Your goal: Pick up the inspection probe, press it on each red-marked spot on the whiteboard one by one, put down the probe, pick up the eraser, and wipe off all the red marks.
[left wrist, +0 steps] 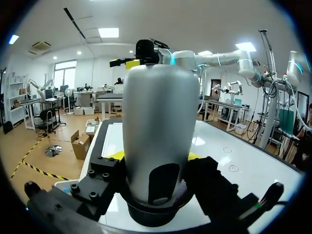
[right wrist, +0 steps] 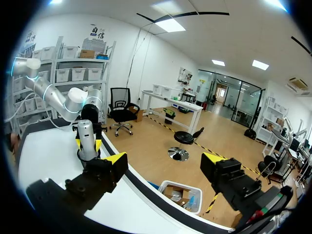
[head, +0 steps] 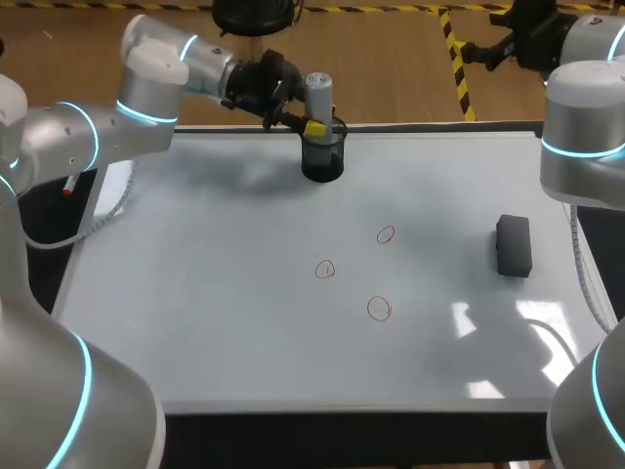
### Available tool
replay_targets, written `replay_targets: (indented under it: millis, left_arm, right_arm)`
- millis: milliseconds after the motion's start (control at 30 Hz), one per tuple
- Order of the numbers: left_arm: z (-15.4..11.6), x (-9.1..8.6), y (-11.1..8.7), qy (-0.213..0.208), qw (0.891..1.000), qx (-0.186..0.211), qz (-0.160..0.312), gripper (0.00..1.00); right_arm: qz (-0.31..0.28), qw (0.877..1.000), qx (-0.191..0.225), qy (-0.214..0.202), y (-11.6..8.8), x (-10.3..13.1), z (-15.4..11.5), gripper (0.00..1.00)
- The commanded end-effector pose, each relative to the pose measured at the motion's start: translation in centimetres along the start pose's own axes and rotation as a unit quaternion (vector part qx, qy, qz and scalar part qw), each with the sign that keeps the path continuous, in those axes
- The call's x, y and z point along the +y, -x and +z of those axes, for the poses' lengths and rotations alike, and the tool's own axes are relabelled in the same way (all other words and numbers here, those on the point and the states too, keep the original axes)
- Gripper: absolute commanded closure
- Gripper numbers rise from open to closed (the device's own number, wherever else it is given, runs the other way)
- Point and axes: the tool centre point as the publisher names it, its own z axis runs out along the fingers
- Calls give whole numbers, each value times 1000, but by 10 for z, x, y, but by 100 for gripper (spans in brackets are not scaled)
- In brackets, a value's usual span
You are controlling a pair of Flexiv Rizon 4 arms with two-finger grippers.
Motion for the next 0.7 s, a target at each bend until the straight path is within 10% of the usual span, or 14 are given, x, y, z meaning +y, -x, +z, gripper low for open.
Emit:
replay_targets:
  millis: [33,700]
  left_arm:
    - [-1,0,3,-3,1000,6,2,100]
    - [-4,-16,-4,-20,1000,-1,14,100]
  right_arm:
    - [0,1000,0,0,0,0,0,0]
    - [0,1000,0,0,0,0,0,0]
